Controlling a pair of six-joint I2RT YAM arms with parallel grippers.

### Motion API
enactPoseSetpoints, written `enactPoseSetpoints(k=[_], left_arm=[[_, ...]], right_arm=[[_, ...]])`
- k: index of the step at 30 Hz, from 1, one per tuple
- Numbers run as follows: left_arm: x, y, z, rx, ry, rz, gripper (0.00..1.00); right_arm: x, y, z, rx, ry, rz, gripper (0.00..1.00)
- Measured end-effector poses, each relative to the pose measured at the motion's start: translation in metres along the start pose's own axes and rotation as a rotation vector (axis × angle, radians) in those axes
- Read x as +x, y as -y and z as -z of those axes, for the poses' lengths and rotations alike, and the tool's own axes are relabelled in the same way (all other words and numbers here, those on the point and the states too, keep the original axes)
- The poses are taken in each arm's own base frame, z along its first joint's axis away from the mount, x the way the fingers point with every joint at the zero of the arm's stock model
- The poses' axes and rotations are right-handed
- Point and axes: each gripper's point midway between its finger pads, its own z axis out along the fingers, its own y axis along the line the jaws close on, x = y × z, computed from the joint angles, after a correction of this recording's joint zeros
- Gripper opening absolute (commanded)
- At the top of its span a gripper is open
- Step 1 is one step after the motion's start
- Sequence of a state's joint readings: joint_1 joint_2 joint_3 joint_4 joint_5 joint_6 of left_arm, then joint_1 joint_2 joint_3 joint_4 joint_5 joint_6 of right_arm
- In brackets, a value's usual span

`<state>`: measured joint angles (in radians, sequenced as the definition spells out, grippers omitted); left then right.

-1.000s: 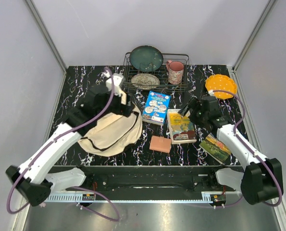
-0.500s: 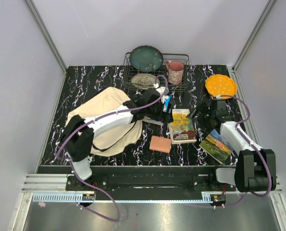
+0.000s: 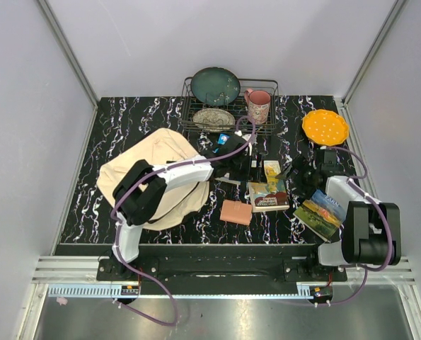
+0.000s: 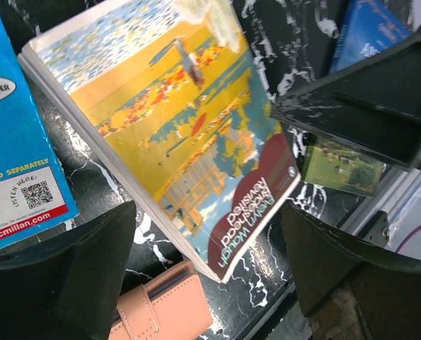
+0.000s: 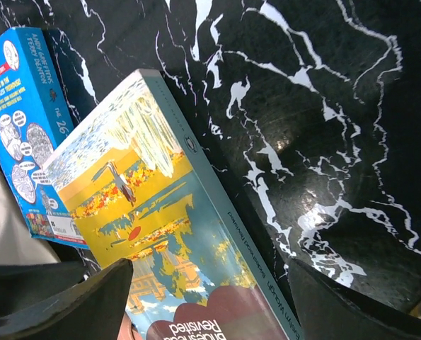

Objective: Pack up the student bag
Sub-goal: Pick up the book from the center of the board.

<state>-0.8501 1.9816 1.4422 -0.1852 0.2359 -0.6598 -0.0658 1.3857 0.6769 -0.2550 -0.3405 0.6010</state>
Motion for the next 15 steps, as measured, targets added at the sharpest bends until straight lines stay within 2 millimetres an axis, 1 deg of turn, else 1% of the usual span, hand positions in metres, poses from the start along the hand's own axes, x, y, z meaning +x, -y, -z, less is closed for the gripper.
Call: enactPoseSetpoints(k=[3,6,10,13,15], left_arm=[[0.012,-0.011,-0.013,-0.024,-0.034,0.03,0.87],[0.017,-0.016,-0.022,-0.038,-0.053,0.047,0.86],[0.02,-0.018,-0.028,-0.045,-0.061,0.064,0.86],[0.02,-0.02,-0.035,-0.047,-0.066,0.072,0.86],[0.022,-0.022,-0.039,-0.048,-0.071,0.076,0.86]], right_arm=[[0.004,-0.001,-0.003,-0.02,-0.022,-0.003,0.95],[0.006,-0.002,-0.005,-0.033,-0.034,-0.004,0.95],[0.006,-0.004,-0.008,-0.044,-0.037,-0.002,0.95],[0.01,-0.003,-0.014,-0.053,-0.065,-0.008,0.94],[0.011,-0.008,-0.017,-0.091,-0.084,-0.01,0.93]])
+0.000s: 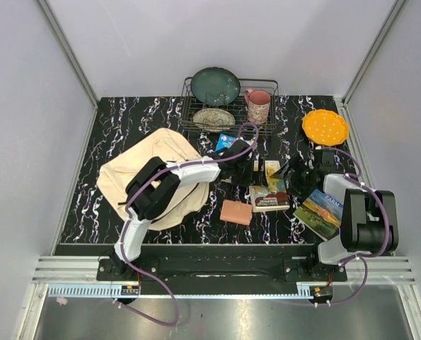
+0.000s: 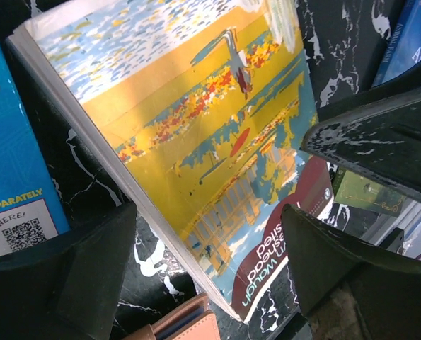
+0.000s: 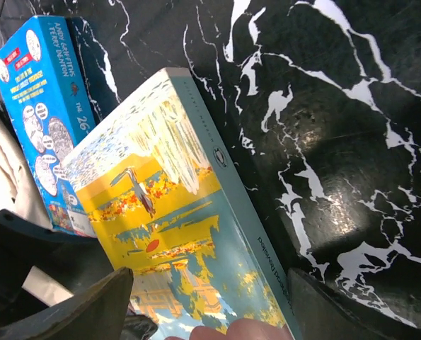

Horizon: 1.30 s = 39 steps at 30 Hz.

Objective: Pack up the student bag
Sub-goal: Pick up the book from the center of the board.

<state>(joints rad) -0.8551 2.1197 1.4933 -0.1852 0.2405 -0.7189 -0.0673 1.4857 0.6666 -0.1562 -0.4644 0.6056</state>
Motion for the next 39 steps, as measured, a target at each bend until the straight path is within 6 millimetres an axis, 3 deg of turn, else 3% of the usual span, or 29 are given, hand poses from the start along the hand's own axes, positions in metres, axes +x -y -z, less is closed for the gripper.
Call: enactPoseSetpoints(k=[2,5,6,8,10,12,20,22,24,27,29,33,34,36,37,39], left_arm=[[0.002,-0.002,-0.003,-0.003,-0.007,0.005,0.82],[0.001,-0.004,-0.004,-0.002,-0.009,0.014,0.69],[0.0,-0.006,-0.004,-0.003,-0.01,0.017,0.59],[-0.001,-0.01,-0.005,-0.012,-0.01,0.023,0.52],[-0.004,-0.017,-0.005,-0.023,-0.009,0.034,0.42],[-0.006,-0.02,-0.004,-0.028,-0.007,0.036,0.37],[-0.01,-0.019,-0.003,-0.018,0.004,0.024,0.36],[-0.011,-0.017,-0.003,-0.01,0.006,0.018,0.41],[-0.013,-0.013,-0.002,0.007,0.007,0.015,0.54],[-0.018,-0.001,-0.001,0.054,0.016,0.005,0.6],[-0.025,0.01,0.0,0.098,0.033,-0.008,0.59],[-0.03,0.035,0.001,0.174,0.058,-0.034,0.37],[-0.031,0.04,0.002,0.191,0.063,-0.038,0.23],[-0.032,0.045,0.002,0.206,0.069,-0.034,0.12],[-0.032,0.045,0.002,0.208,0.068,-0.036,0.05],[-0.032,0.045,0.002,0.206,0.066,-0.032,0.0]], right_arm=[[0.0,-0.003,-0.003,-0.026,-0.008,0.003,0.92],[-0.003,-0.005,-0.004,-0.049,-0.006,0.001,0.81],[-0.004,-0.004,-0.005,-0.054,-0.004,-0.001,0.72],[-0.007,-0.002,-0.007,-0.063,0.008,-0.001,0.67],[-0.008,0.0,-0.008,-0.076,0.017,-0.008,0.54],[-0.009,0.004,-0.01,-0.073,0.03,-0.003,0.52],[-0.007,0.011,-0.01,-0.059,0.049,-0.002,0.36],[-0.006,0.012,-0.009,-0.057,0.049,-0.002,0.36],[-0.005,0.012,-0.009,-0.059,0.048,-0.002,0.37],[-0.001,0.01,-0.008,-0.071,0.03,-0.006,0.38],[0.005,0.008,-0.007,-0.088,0.004,-0.011,0.38],[0.02,0.001,-0.006,-0.126,-0.054,-0.008,0.38],[0.023,0.0,-0.006,-0.132,-0.064,-0.01,0.38],[0.025,0.0,-0.005,-0.135,-0.075,-0.016,0.39],[0.026,0.0,-0.005,-0.135,-0.076,-0.018,0.46],[0.026,0.0,-0.004,-0.134,-0.075,-0.022,0.5]])
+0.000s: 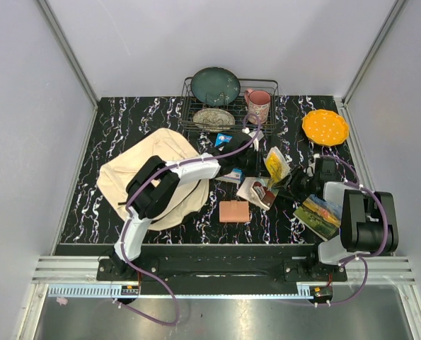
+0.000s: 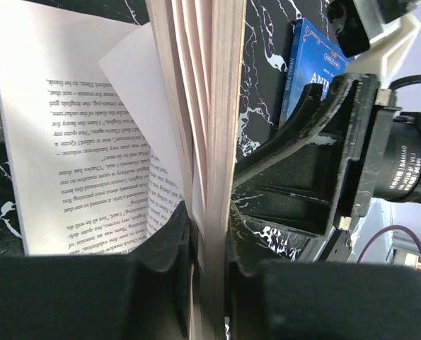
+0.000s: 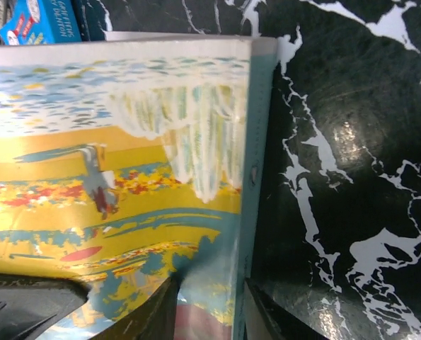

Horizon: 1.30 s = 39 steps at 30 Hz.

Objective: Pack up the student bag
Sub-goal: Pick up the book from the center of the board.

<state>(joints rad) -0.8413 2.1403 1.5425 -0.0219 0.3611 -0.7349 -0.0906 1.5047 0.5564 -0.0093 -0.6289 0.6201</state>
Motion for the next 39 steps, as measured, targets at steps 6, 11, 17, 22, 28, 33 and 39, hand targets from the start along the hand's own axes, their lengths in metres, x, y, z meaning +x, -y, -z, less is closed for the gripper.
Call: enactPoseSetpoints(k=[6,11,17,22,28,33,39], left_arm=[[0.002,-0.006,0.0,-0.027,-0.004,-0.003,0.0],[0.002,-0.007,0.004,-0.035,-0.013,0.003,0.0],[-0.024,0.004,0.025,-0.02,0.036,0.038,0.0],[-0.071,0.026,0.059,0.042,0.156,0.08,0.0],[-0.109,0.05,0.09,0.126,0.264,0.092,0.0],[-0.109,0.064,0.093,0.172,0.263,0.095,0.0],[-0.099,0.07,0.091,0.221,0.233,0.123,0.0]], right_arm=[[-0.002,-0.009,0.012,0.01,0.039,0.005,0.76],[-0.013,-0.029,0.035,0.003,0.148,0.035,0.9],[-0.026,-0.059,0.074,-0.039,0.32,0.034,0.97],[-0.022,-0.072,0.081,-0.096,0.326,-0.05,0.96],[-0.017,-0.089,0.075,-0.236,0.284,-0.087,0.96],[-0.02,-0.112,0.079,-0.345,0.264,-0.046,0.96],[-0.024,-0.126,0.075,-0.417,0.219,-0.024,0.82]])
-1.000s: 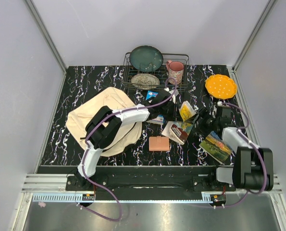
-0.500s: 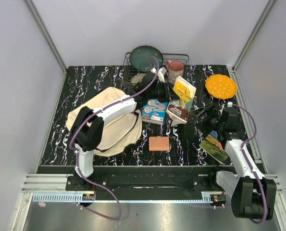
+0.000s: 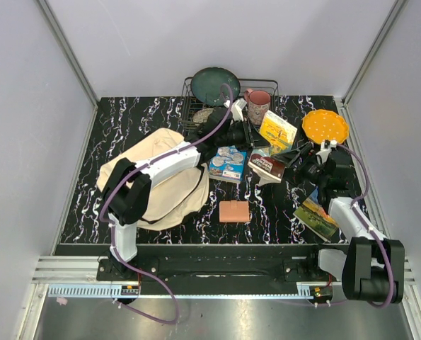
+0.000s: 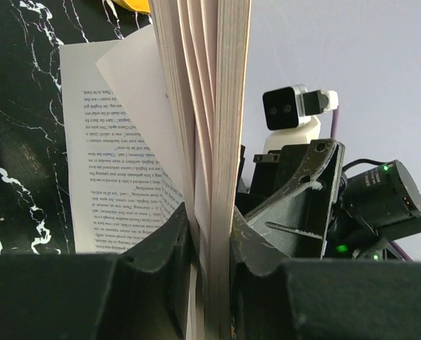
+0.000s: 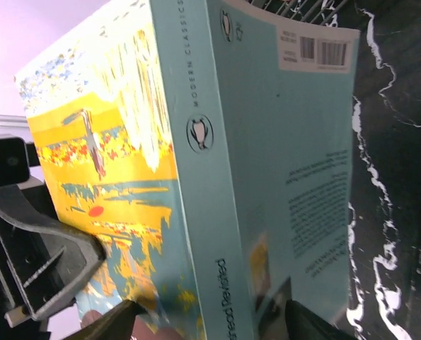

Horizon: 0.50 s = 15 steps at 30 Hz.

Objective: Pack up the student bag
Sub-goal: Pick up the book from the center of the board.

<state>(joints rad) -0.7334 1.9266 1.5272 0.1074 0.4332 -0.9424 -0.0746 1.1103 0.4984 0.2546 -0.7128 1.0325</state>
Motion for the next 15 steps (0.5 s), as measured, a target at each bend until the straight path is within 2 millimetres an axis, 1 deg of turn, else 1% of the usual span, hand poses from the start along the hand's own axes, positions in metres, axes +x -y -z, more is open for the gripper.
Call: enactPoseSetpoints(k=[3,5,6,7,8,9,10,11,12,14,15], left_arm=[[0.001,-0.001,0.0,0.003,-0.003,0.005,0.0],[0.0,-0.002,0.0,0.005,0.002,0.006,0.0],[0.0,-0.003,0.0,0.003,0.004,0.007,0.0],[-0.002,-0.004,0.001,0.002,0.008,0.007,0.0],[-0.003,-0.005,0.001,-0.001,0.011,0.008,0.01],[-0.005,-0.006,0.002,0.001,0.012,0.01,0.08],[-0.006,-0.005,0.002,0.004,0.012,0.012,0.35],[-0.006,-0.005,0.003,0.006,0.011,0.012,0.48],[-0.006,-0.005,0.003,0.008,0.012,0.008,0.63],[-0.007,-0.004,0.003,0.013,0.016,-0.005,0.84],[-0.008,-0.003,0.004,0.015,0.022,-0.013,0.91]], right_arm=[[0.0,-0.005,-0.004,-0.037,-0.024,-0.011,0.55],[0.0,-0.01,-0.004,-0.063,-0.031,-0.011,0.3],[0.001,-0.013,-0.004,-0.075,-0.037,-0.009,0.23],[0.001,-0.015,-0.004,-0.084,-0.039,-0.009,0.08],[0.0,-0.018,-0.003,-0.099,-0.039,-0.001,0.0],[0.0,-0.02,-0.003,-0.107,-0.04,0.009,0.0],[0.001,-0.021,-0.003,-0.111,-0.041,0.012,0.0],[0.0,-0.021,-0.003,-0.112,-0.04,0.012,0.0],[0.0,-0.022,-0.002,-0.113,-0.039,0.012,0.0],[0.0,-0.02,-0.002,-0.102,-0.036,0.007,0.0],[0.001,-0.018,-0.002,-0.094,-0.037,0.003,0.0]])
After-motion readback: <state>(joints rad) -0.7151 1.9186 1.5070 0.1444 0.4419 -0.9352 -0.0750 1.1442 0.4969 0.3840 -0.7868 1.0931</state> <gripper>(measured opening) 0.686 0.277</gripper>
